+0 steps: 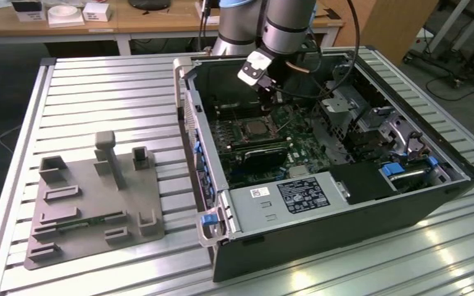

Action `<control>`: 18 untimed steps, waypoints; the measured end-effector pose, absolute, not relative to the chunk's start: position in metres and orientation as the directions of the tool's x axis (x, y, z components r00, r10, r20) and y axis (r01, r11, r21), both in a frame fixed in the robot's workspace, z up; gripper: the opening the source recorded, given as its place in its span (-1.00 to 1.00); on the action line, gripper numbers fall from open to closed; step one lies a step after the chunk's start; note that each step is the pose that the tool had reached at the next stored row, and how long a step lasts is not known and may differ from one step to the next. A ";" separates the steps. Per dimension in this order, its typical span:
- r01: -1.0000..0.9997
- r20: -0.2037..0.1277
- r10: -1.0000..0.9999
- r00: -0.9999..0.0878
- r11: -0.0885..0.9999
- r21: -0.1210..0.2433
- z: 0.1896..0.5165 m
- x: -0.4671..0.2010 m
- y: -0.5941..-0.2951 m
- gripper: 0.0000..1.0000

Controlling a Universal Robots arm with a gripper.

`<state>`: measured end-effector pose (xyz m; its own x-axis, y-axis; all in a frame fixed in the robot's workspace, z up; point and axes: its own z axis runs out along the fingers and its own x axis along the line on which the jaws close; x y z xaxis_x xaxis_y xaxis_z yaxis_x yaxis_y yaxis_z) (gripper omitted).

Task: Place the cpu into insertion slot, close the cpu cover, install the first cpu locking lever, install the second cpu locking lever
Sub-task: 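Close the cpu cover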

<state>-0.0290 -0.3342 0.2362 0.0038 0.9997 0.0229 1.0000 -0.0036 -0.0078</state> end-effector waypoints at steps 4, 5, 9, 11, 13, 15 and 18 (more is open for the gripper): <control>1.000 0.023 1.000 0.004 -0.003 -0.008 0.238 -0.029 -0.334 -0.80; 1.000 0.023 1.000 0.004 -0.003 -0.008 0.238 -0.028 -0.334 -0.80; 1.000 0.023 1.000 0.004 -0.004 -0.008 0.238 -0.017 -0.334 -0.80; 1.000 0.023 1.000 0.004 -0.004 -0.008 0.238 -0.012 -0.334 -0.80; 1.000 0.023 1.000 0.003 -0.003 -0.008 0.238 -0.012 -0.334 -0.80; 1.000 0.023 1.000 0.003 -0.003 -0.008 0.243 -0.012 -0.334 -0.80; 1.000 0.023 1.000 0.002 -0.002 -0.008 0.253 -0.012 -0.334 -0.80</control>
<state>-0.0118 -0.3342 0.2534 0.0018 0.9997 0.0228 1.0000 -0.0016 -0.0079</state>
